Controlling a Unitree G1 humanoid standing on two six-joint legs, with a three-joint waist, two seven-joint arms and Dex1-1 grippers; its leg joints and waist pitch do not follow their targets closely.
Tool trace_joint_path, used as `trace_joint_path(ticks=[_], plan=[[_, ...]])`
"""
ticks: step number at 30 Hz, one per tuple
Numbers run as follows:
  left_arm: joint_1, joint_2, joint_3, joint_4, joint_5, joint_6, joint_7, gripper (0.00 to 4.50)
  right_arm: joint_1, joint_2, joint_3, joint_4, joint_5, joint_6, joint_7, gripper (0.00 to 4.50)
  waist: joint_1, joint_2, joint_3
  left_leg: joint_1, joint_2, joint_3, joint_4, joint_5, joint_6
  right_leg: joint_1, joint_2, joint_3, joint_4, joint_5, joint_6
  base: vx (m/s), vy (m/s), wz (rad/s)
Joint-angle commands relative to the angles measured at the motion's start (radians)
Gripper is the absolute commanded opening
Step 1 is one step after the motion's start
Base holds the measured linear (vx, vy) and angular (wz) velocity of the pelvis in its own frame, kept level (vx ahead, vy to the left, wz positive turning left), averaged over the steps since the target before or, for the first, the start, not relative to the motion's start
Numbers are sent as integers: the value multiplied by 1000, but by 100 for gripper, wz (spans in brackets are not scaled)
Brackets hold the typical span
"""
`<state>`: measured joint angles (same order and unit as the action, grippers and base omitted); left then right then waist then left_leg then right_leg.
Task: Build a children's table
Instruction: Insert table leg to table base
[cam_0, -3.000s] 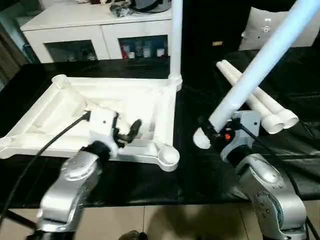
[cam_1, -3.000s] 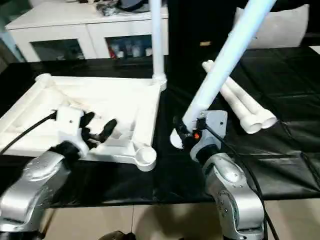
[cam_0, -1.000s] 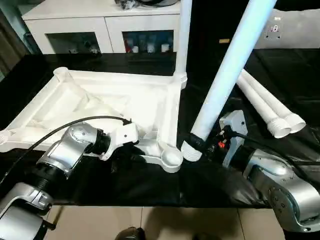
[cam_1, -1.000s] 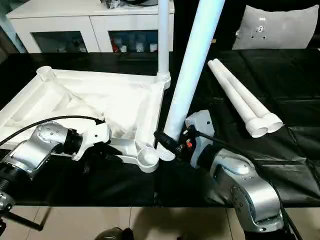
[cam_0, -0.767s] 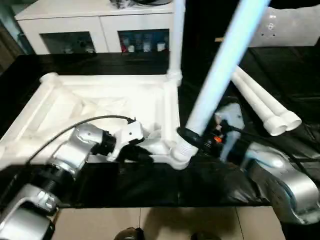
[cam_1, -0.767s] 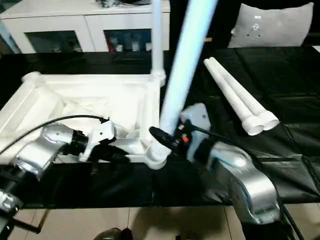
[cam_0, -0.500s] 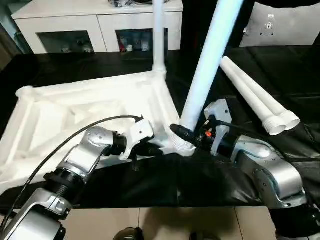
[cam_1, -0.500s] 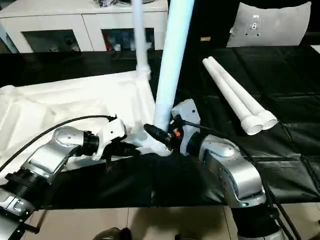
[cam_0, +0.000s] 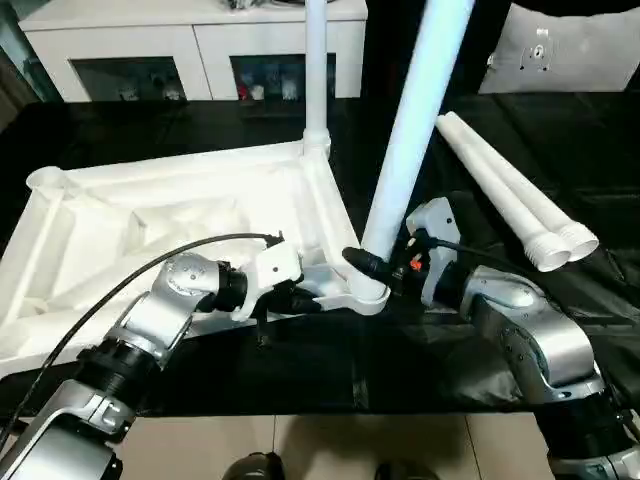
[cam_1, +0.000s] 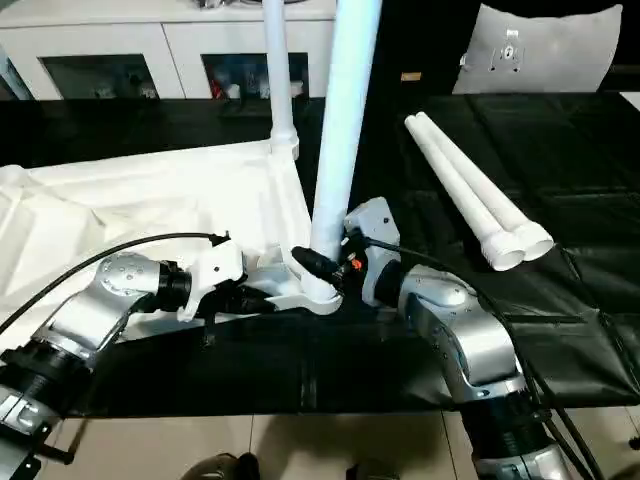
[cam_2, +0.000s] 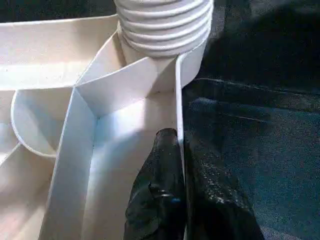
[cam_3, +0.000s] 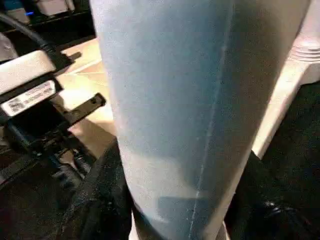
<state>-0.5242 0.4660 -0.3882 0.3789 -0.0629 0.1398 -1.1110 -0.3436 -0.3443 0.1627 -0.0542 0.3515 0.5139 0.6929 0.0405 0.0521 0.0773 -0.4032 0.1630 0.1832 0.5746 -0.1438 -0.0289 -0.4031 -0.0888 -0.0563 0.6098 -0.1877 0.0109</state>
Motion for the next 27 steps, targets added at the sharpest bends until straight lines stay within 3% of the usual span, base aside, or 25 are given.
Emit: trace_joint_path(ticks=[1, 3, 16, 27], plan=[[5, 16, 11, 5, 10, -9, -16, 0, 14, -18, 31, 23, -11, 32, 26, 191, 9, -12, -65, 29, 59, -23, -67, -302, 21, 38, -60, 46, -78, -238, -230, 0, 0, 0], [4, 17, 13, 5, 6, -10, -21, 0, 14, -21, 33, 27, -12, 41, 29, 191, 9, -18, -66, 28, 59, -22, -68, -300, 18, 38, -60, 46, -78, -244, -227, 0, 0, 0], [18, 34, 18, -18, -15, -7, -68, 0, -12, -42, 16, 89, -40, 35, 29, 190, 12, -18, -73, 28, 59, -22, -64, -274, 21, 42, -60, 44, -72, -201, -245, 0, 0, 0], [15, 31, 16, -22, -4, -19, -73, 0, -5, -12, 12, 125, -3, 58, 53, 190, 15, -16, -76, 32, 60, -23, -65, -306, 3, 40, -60, 45, -72, -200, -247, 0, 0, 0]])
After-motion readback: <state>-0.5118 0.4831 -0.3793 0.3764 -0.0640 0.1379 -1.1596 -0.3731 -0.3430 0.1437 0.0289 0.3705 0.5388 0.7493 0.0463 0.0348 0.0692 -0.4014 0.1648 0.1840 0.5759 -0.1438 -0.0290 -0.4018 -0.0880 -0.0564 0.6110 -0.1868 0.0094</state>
